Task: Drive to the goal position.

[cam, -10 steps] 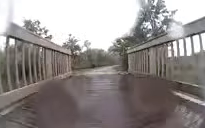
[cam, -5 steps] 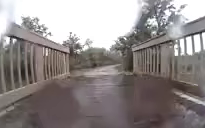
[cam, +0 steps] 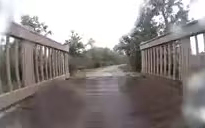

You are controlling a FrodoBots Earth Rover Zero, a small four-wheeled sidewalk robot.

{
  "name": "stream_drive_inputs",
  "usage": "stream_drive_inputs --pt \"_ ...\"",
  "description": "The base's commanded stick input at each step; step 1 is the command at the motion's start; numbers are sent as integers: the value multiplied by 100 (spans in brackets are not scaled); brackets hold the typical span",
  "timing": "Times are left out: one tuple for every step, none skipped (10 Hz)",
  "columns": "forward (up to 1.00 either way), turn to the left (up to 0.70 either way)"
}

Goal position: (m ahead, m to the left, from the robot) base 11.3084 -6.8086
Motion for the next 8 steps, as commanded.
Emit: stream_drive_inputs --pt "85 0" --pt "85 0" --pt "85 2" --pt "85 10" --pt "85 32" --pt "85 10" --pt "85 0" --pt "85 0"
